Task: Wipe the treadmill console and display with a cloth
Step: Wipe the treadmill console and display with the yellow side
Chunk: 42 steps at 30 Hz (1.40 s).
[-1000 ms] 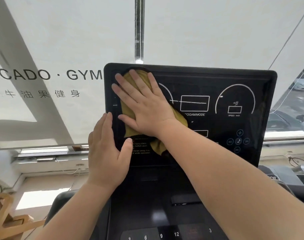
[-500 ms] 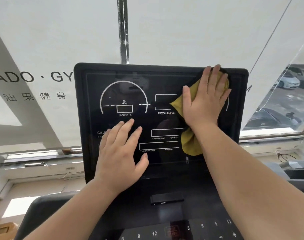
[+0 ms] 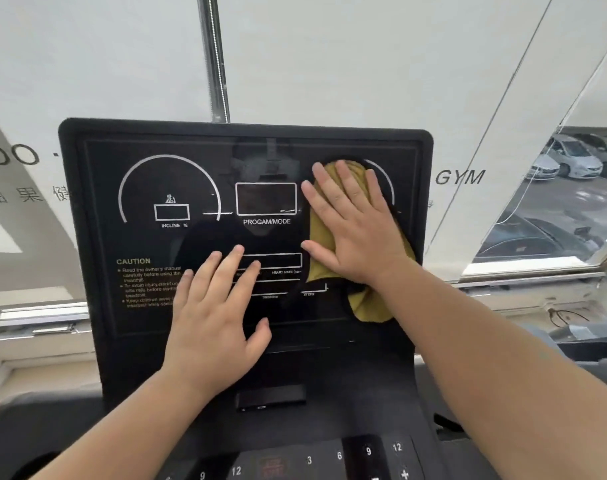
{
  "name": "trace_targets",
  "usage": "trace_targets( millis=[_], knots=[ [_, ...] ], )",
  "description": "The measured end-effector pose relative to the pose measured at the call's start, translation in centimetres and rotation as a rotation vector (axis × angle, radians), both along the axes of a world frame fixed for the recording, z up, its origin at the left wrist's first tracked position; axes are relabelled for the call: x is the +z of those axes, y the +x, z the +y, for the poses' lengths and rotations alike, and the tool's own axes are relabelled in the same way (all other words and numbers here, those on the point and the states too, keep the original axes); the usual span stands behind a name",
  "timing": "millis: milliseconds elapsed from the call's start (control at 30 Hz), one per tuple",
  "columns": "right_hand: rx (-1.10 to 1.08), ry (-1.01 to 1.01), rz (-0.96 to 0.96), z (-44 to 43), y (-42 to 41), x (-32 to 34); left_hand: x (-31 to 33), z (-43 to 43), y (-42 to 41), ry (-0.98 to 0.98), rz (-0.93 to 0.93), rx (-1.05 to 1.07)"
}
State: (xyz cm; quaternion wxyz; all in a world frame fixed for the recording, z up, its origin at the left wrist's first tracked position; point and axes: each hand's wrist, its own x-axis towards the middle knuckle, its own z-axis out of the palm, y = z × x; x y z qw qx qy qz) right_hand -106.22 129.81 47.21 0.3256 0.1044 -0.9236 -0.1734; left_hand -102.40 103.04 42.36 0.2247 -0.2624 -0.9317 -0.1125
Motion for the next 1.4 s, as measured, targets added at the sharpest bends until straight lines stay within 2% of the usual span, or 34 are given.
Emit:
trace_targets(
  millis=[133,233,300,367,467,533,600,700,867,1033,1100,1233,1333,1400],
  knots=[
    [-0.198,-0.261,0.016,4.2,-0.1,3.0,0.2,1.3,0.3,-0.063,-0.064,0.066],
    [-0.312,-0.508,0.045,2.9,-0.9,4.4,0.3,1.9,0.7,-0.083,-0.085,0.1],
    [-0.321,-0.582,0.066,0.5,-1.5,4.4,0.6,2.1,0.9,-0.098,-0.09,0.118],
    [-0.217,-0.468,0.035,-2.0,-1.5,3.3,0.8,2.2,1.0,-0.111,-0.088,0.128],
    [0.033,-0.132,-0.046,-3.7,-0.1,-0.1,1.2,2.4,0.8,-0.107,-0.091,0.124],
    [0.132,0.034,-0.072,-2.5,1.0,-2.3,1.4,2.3,0.5,-0.109,-0.101,0.112],
    [0.174,0.106,-0.075,-0.2,1.7,-3.2,1.4,2.2,0.3,-0.095,-0.109,0.097],
    [0.118,0.097,-0.034,3.6,1.2,-1.2,1.3,2.3,0.4,-0.055,-0.113,0.103],
    [-0.081,-0.152,0.027,6.9,-0.3,3.5,0.8,2.7,0.8,-0.007,-0.092,0.124],
    [-0.119,-0.293,0.03,4.7,1.2,-0.3,-0.3,2.8,1.2,0.016,-0.102,0.148],
    [-0.096,-0.245,0.012,3.9,2.8,-3.1,-0.4,3.0,1.1,0.026,-0.106,0.154],
    [0.065,-0.002,-0.033,4.5,5.9,-8.8,-0.5,3.2,1.0,0.02,-0.109,0.167],
    [0.181,0.153,-0.067,6.5,6.1,-8.8,-0.6,3.1,1.0,0.01,-0.113,0.167],
    [0.176,0.172,-0.051,7.7,5.0,-6.5,-0.5,3.1,1.1,0.015,-0.121,0.167]
  ],
)
